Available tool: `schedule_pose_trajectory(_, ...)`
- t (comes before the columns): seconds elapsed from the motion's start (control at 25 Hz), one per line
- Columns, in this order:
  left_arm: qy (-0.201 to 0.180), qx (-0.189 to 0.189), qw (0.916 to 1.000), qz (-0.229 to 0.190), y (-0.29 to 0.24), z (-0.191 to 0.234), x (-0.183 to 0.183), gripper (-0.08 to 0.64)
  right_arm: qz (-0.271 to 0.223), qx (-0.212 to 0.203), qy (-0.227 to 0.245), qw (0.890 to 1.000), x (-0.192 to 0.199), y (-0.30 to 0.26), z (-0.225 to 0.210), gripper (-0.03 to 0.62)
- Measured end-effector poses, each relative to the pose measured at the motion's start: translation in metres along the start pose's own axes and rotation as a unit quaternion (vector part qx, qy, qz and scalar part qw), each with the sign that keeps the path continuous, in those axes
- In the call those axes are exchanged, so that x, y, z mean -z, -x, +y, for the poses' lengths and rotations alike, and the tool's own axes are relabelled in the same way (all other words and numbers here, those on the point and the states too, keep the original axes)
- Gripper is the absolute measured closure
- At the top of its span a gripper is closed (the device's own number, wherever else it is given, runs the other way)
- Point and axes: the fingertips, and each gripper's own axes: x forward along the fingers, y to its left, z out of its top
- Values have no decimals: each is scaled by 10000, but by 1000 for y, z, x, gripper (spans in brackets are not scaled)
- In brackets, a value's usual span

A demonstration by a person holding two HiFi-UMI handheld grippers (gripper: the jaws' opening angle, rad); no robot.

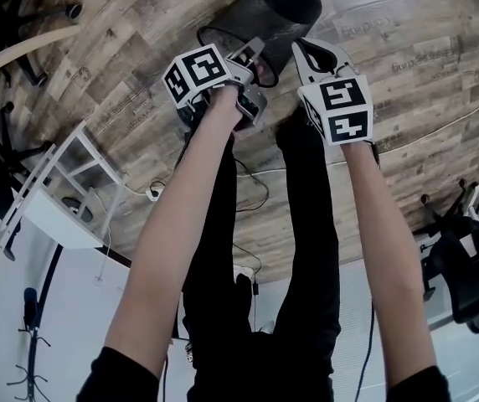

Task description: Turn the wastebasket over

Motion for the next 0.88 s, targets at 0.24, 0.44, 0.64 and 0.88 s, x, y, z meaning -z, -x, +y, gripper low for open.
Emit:
schedule_pose_trajectory(0.24,-197,-53,9996,204,7,12,7,520,73,82,20,9999,15,3,-4,558)
schedule_pose_trajectory(0.44,-192,-155,9995,209,23,36,2,520,139,59,6,9999,25,-3,1,558)
schedule_pose_trajectory(0.64,-456,-380,9971,466,40,69,7,520,264,56,-64,9996,39,-14,3,558)
schedule_pose_trajectory(0.88,-514,-494,9960,535,55,107,-3,519,257,57,-165,9995,55,-38,-3,557)
